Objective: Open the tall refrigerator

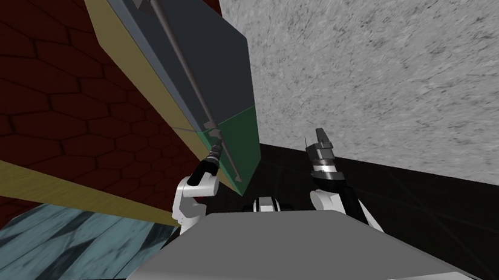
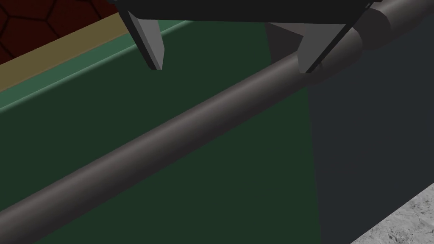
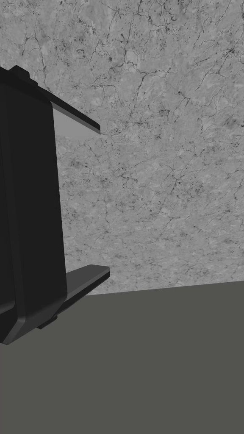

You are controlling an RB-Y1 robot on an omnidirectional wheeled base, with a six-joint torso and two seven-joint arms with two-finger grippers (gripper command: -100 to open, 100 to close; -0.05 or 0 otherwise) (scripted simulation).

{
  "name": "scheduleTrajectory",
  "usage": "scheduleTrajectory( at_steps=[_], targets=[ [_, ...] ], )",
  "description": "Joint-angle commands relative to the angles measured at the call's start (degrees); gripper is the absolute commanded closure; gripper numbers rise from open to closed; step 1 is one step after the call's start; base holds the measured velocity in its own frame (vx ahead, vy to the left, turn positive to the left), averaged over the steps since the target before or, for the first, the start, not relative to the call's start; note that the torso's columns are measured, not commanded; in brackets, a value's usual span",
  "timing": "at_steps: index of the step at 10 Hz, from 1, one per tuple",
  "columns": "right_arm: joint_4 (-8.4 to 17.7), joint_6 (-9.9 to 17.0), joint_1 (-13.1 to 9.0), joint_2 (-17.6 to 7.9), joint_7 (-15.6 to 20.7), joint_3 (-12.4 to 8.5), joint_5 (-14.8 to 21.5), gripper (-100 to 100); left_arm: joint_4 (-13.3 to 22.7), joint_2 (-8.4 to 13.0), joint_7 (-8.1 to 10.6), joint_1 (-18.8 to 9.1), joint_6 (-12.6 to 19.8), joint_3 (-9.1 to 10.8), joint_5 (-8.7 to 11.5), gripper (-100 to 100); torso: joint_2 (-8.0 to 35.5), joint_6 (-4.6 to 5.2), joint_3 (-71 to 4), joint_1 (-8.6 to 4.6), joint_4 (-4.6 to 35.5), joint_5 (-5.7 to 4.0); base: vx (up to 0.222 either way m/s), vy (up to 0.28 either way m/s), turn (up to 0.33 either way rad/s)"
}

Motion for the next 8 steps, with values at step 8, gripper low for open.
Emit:
scheduleTrajectory(
  at_steps=[8],
  targets=[
    [0.0,0.0,0.0,0.0,0.0,0.0,0.0,0,-9.25,3.04,-0.84,-2.51,9.13,-0.06,-0.62,-100,-0.15,0.04,-0.24,-0.02,0.4,-0.27,0.026,-0.01,-0.015]
  ],
)
